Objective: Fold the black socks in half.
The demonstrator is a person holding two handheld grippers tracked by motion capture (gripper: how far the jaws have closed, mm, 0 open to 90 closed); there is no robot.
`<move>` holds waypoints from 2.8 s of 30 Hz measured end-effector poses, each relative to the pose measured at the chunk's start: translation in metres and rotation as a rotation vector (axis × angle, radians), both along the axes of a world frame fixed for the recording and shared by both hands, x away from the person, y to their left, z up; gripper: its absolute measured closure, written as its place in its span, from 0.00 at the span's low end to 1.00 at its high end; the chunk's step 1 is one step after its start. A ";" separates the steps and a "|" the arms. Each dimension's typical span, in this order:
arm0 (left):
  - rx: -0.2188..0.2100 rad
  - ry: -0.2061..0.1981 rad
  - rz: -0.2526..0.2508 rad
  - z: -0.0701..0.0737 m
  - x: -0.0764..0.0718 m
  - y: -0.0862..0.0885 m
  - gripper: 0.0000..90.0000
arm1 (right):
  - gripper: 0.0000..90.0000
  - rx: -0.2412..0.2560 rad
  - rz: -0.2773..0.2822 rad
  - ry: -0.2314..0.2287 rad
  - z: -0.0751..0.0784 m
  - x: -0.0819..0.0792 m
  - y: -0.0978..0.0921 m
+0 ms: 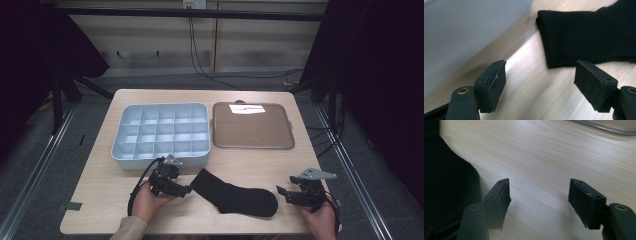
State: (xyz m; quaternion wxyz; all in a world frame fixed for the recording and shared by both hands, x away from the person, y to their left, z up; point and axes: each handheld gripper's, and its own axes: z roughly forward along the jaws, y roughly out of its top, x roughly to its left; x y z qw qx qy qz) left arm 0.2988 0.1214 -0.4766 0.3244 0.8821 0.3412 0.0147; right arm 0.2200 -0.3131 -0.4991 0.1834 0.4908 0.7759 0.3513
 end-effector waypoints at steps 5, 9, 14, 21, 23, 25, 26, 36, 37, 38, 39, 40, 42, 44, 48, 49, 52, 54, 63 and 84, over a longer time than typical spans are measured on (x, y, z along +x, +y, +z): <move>-0.003 0.018 -0.019 0.001 0.003 -0.007 0.42 | 0.48 -0.007 0.019 0.009 0.002 -0.006 -0.001; -0.009 0.033 -0.029 0.005 0.008 -0.013 0.45 | 0.59 -0.006 0.045 0.014 0.003 -0.011 -0.002; 0.002 0.062 -0.048 0.005 0.011 -0.019 0.52 | 0.72 0.007 0.083 0.013 0.006 -0.018 -0.004; 0.018 0.071 -0.021 0.004 0.014 -0.021 0.59 | 0.90 -0.002 0.165 0.031 0.007 -0.025 0.001; 0.019 0.082 -0.011 0.003 0.014 -0.021 0.60 | 0.93 0.005 0.194 0.039 0.006 -0.025 0.005; 0.023 0.088 -0.016 0.002 0.015 -0.020 0.61 | 0.96 0.006 0.209 0.049 0.006 -0.025 0.007; 0.022 0.094 -0.014 0.001 0.016 -0.020 0.62 | 0.98 0.012 0.223 0.052 0.006 -0.025 0.008; 0.038 0.131 -0.021 -0.004 0.018 -0.022 0.70 | 0.99 0.000 0.273 0.086 0.002 -0.024 0.015; 0.041 0.130 -0.027 -0.004 0.018 -0.022 0.71 | 0.99 0.001 0.278 0.086 0.002 -0.023 0.015; 0.043 0.132 -0.025 -0.003 0.018 -0.023 0.72 | 0.99 0.002 0.280 0.086 0.002 -0.023 0.016; 0.048 0.134 -0.033 -0.003 0.018 -0.024 0.73 | 0.99 0.001 0.280 0.085 0.002 -0.023 0.017; 0.048 0.141 -0.033 -0.003 0.018 -0.025 0.76 | 1.00 0.002 0.283 0.089 0.002 -0.024 0.017; 0.064 0.142 -0.037 -0.002 0.018 -0.027 0.79 | 1.00 0.005 0.290 0.087 0.002 -0.023 0.018; 0.070 0.139 -0.039 -0.001 0.017 -0.027 0.81 | 1.00 0.005 0.291 0.088 0.002 -0.023 0.018; 0.042 0.161 -0.032 0.003 0.019 -0.023 0.87 | 1.00 0.008 0.291 0.096 0.002 -0.024 0.019; 0.026 0.171 -0.032 0.004 0.020 -0.021 0.87 | 1.00 0.005 0.293 0.091 0.002 -0.023 0.020; 0.010 0.185 -0.050 0.008 0.021 -0.018 0.88 | 1.00 0.013 0.301 0.090 0.002 -0.023 0.021; 0.008 0.182 -0.053 0.011 0.020 -0.019 0.89 | 1.00 0.010 0.301 0.090 0.002 -0.022 0.022; 0.003 0.186 -0.072 0.021 0.018 -0.018 0.89 | 0.99 0.024 0.305 0.096 0.002 -0.022 0.026; -0.054 0.195 -0.076 0.044 0.020 -0.010 0.91 | 0.99 0.040 0.319 0.097 0.001 -0.020 0.042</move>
